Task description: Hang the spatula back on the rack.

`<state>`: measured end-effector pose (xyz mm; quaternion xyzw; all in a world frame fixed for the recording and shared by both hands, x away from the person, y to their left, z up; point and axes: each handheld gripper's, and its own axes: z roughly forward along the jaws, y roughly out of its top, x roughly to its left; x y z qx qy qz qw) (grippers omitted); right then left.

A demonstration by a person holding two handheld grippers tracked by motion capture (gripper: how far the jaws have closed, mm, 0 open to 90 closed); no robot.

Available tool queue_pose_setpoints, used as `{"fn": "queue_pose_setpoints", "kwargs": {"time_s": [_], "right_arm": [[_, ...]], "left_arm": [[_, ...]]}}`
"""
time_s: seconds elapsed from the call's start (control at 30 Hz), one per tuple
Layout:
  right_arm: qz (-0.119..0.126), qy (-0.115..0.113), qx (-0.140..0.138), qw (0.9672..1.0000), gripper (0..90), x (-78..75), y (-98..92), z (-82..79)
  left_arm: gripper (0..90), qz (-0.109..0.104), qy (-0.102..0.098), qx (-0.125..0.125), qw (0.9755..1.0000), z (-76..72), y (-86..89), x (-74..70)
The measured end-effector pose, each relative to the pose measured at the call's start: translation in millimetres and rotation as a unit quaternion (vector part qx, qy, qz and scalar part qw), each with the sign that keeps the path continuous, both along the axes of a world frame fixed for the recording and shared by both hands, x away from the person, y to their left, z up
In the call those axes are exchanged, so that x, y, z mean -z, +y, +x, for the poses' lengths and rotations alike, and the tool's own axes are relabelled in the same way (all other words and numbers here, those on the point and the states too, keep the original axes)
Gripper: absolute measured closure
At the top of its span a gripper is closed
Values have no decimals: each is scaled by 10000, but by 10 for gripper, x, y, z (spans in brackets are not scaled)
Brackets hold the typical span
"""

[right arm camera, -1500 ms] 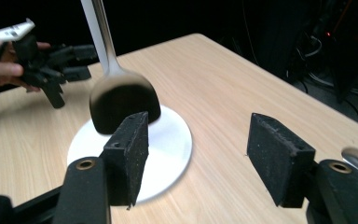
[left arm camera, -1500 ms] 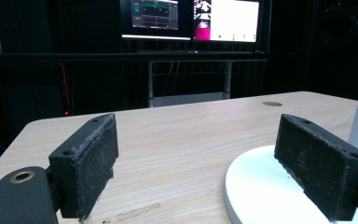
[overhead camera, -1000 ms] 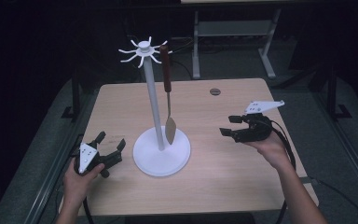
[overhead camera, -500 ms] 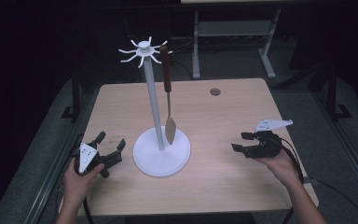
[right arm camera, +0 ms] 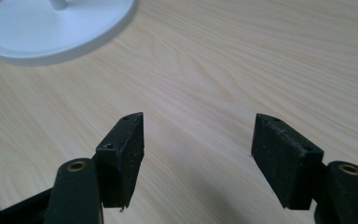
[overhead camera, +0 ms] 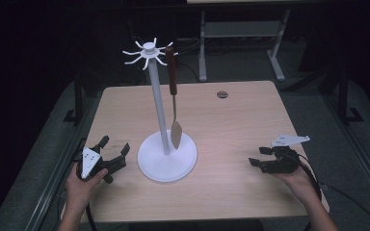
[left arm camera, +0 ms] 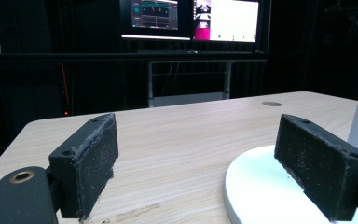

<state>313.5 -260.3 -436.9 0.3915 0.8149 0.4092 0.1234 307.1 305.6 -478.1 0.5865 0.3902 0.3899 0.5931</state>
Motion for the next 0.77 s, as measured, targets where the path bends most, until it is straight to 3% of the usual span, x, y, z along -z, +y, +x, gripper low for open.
{"fn": "queue_pose_setpoints", "kwargs": {"time_s": [0.4, 0.77], "right_arm": [[-273, 81, 177, 9994, 347, 131, -90, 67], [-202, 94, 218, 9995, 346, 111, -127, 62]], "left_arm": [[127, 2, -2, 9, 10000, 0, 1, 0], [127, 5, 0, 10, 10000, 1, 2, 0]]}}
